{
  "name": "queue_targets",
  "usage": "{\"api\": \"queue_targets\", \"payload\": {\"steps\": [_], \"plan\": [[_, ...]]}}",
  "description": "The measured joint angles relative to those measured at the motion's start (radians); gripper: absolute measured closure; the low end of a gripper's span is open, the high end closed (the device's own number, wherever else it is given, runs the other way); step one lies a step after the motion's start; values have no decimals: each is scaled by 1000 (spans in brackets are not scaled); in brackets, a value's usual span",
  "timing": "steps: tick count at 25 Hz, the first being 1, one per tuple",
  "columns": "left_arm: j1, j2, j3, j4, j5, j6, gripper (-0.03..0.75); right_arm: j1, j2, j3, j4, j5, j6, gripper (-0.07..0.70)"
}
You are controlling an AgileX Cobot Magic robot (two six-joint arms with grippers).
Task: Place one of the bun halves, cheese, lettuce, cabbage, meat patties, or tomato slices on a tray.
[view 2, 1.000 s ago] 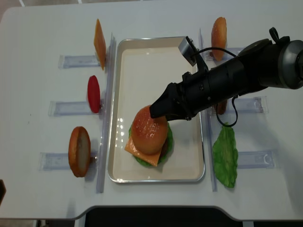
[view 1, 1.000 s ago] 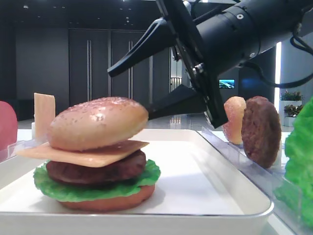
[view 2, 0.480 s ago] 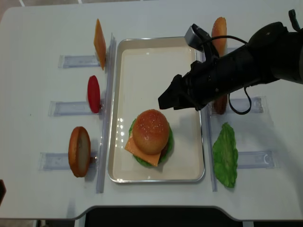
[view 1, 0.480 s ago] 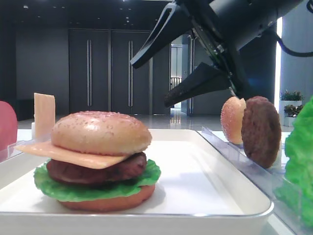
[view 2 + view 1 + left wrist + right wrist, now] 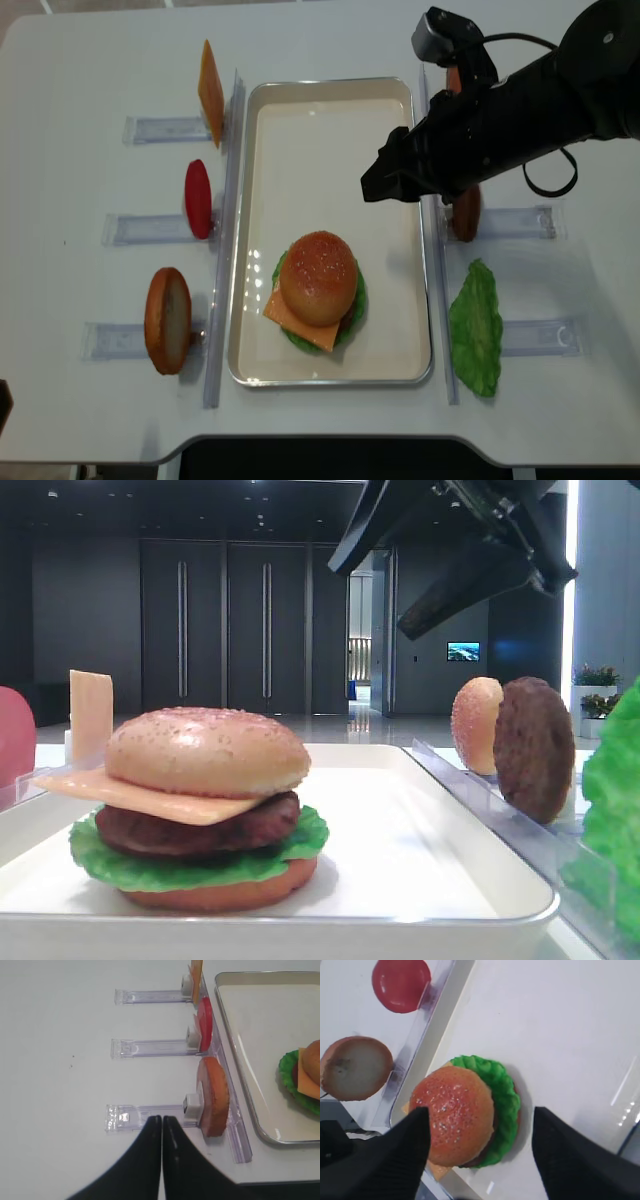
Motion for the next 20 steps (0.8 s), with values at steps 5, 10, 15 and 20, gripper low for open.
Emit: {"api": "queue_targets", "payload": {"steps": [5, 10, 15, 20], "plan": [[0, 0, 0, 0, 0, 0, 722, 0, -35, -54, -227, 5, 199, 204], [0, 0, 0, 0, 0, 0, 722, 0, -84, -73, -441, 24, 340, 204], [0, 0, 0, 0, 0, 0, 722, -24, -101, -117, -634, 94, 469, 204], [0, 0, 0, 0, 0, 0, 722, -161, -101, -140, -695, 179, 499, 204]]}}
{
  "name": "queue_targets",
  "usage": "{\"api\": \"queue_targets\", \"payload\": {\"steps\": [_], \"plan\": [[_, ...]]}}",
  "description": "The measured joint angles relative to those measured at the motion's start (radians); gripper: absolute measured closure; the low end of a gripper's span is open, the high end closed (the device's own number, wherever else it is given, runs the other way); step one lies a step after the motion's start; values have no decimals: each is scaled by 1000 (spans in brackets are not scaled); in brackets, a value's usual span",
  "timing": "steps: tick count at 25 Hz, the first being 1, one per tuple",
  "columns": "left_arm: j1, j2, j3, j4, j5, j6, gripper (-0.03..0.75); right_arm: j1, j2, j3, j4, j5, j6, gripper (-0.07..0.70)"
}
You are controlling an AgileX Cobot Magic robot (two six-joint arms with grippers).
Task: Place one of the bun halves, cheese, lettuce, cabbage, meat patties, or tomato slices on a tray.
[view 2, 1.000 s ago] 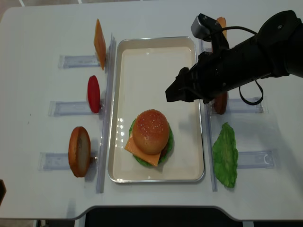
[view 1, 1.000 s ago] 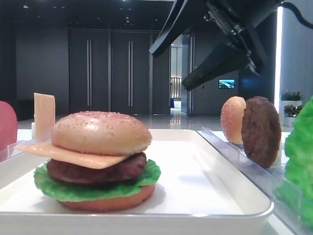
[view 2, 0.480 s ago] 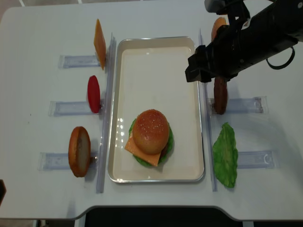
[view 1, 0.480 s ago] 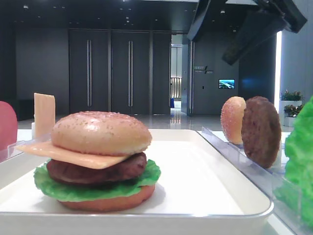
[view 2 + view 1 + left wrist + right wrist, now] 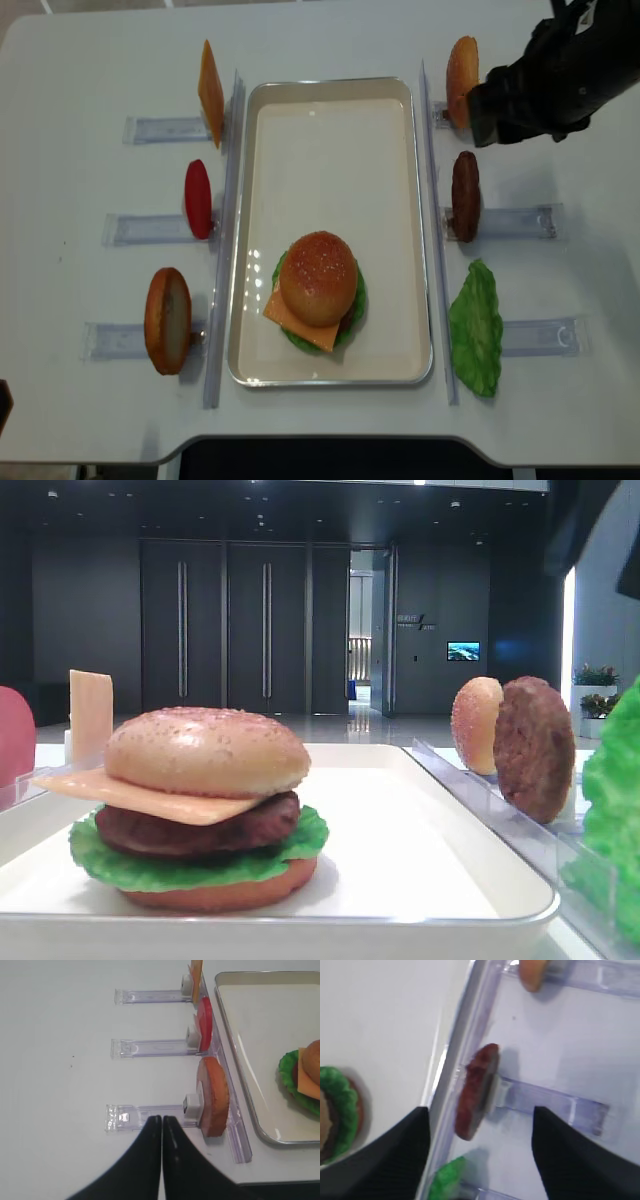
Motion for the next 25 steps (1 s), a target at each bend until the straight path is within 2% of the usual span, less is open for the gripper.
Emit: {"api": "queue_targets", "payload": {"steps": [5, 10, 13, 19, 25], "plan": [[0, 0, 0, 0, 0, 0, 722, -168, -2, -22, -35, 79, 1, 204], [0, 0, 0, 0, 0, 0, 722, -298, -5, -26, -36, 115, -1, 204], [0, 0, 0, 0, 0, 0, 722, -326, -6, -26, -50, 151, -30, 204], [0, 0, 0, 0, 0, 0, 722, -327, -14, -17, -66, 270, -42, 204], [0, 0, 0, 0, 0, 0, 722, -327, -133, 90, -70, 261, -42, 204]]}}
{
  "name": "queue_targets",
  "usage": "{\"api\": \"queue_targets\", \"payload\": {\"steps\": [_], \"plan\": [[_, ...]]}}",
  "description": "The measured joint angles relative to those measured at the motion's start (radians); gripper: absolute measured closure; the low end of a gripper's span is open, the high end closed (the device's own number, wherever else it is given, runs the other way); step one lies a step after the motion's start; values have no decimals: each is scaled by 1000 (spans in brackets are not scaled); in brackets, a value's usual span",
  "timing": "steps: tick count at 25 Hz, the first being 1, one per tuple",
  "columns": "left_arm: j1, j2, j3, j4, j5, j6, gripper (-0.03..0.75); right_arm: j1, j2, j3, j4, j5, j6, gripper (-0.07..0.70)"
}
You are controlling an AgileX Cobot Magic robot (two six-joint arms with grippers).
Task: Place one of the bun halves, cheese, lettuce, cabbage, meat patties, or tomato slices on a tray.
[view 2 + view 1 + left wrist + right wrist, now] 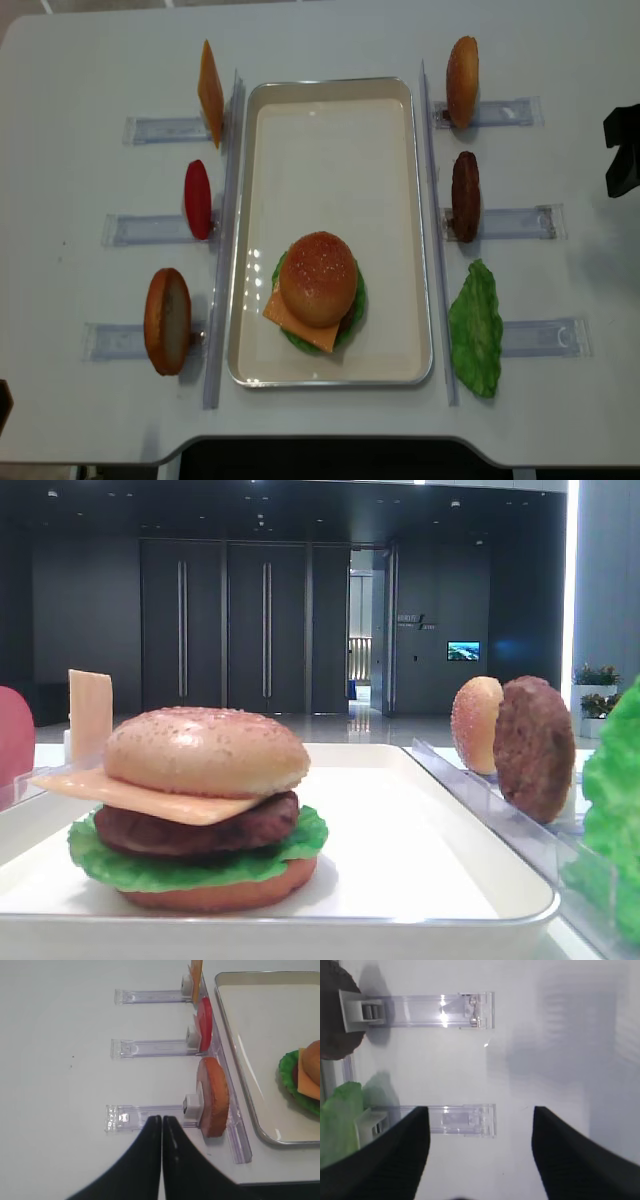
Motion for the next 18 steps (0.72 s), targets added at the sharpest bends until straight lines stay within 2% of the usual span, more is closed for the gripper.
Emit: {"api": "queue_targets", "payload": {"steps": [18], "plan": [[0, 0, 0, 0, 0, 0, 722, 0, -651, 237, -7, 26, -1, 209]]}}
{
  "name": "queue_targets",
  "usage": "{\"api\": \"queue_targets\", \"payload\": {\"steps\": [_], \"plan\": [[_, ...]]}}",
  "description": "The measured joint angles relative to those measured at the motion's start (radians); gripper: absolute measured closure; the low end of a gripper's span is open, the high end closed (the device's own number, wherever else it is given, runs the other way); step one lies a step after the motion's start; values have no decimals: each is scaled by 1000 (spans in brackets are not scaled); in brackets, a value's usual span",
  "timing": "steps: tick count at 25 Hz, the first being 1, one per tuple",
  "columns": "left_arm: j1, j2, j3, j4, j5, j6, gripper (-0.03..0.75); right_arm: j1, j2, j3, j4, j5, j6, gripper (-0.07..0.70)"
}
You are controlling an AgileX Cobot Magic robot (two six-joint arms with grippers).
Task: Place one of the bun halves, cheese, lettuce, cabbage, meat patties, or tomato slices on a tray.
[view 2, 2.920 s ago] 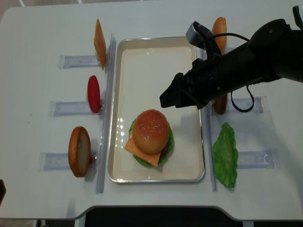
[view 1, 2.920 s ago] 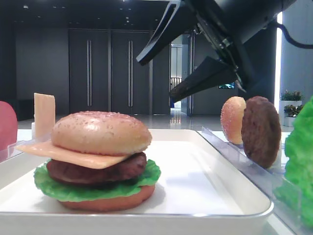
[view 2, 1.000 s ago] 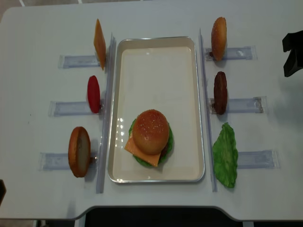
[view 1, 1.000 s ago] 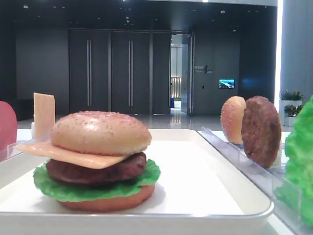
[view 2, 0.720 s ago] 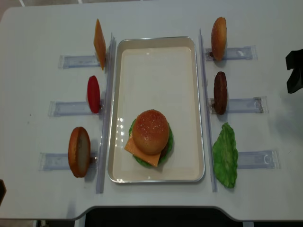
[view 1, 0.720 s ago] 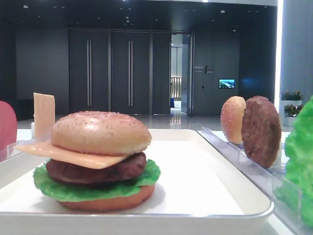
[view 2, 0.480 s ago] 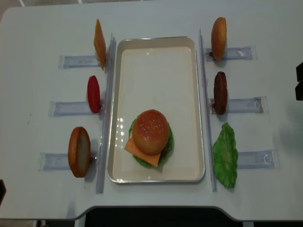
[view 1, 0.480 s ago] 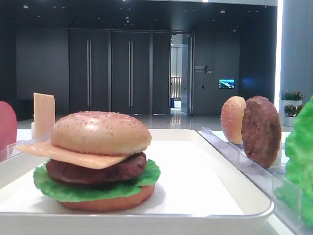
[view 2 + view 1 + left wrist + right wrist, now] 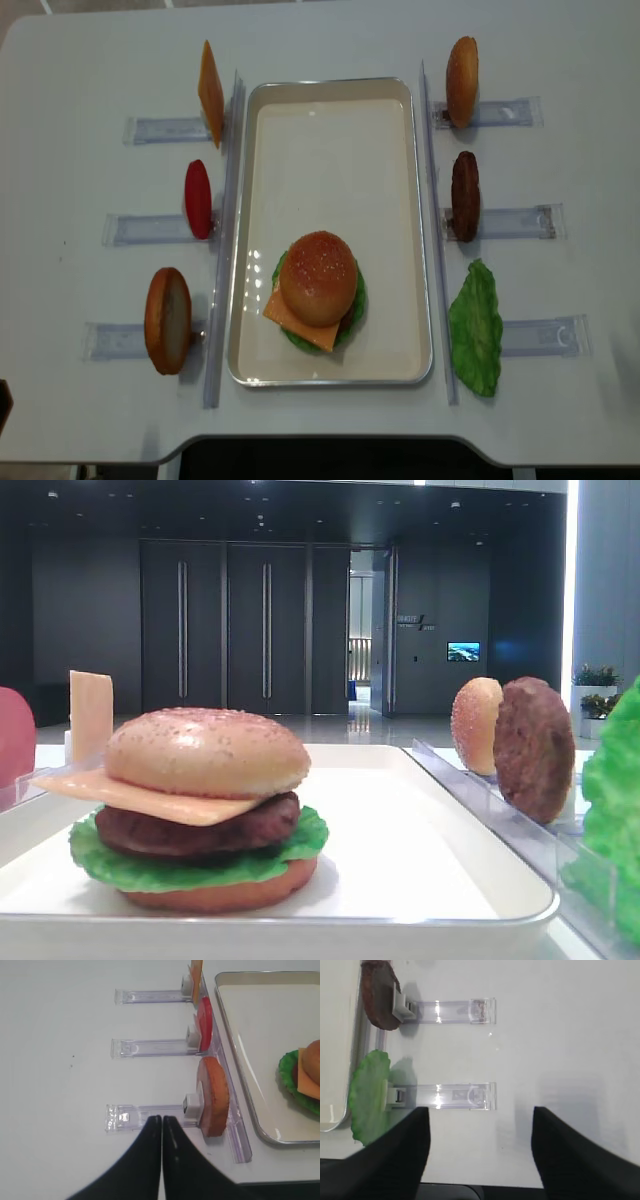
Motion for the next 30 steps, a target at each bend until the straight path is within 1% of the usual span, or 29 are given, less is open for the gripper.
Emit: {"api": "queue_targets", "payload": {"steps": [6, 15, 19, 23, 30], "plan": [[0, 0, 0, 0, 0, 0, 722, 0, -175, 73, 0, 3, 21, 209], [0, 0, 0, 0, 0, 0, 722, 0, -382, 178, -3, -4, 22, 209], [0, 0, 0, 0, 0, 0, 722, 0, -447, 194, -9, -4, 23, 209], [0, 0, 0, 0, 0, 0, 722, 0, -506, 211, -53, -6, 42, 209], [0, 0, 0, 0, 0, 0, 722, 0, -647, 278, -65, -51, 71, 210]]}}
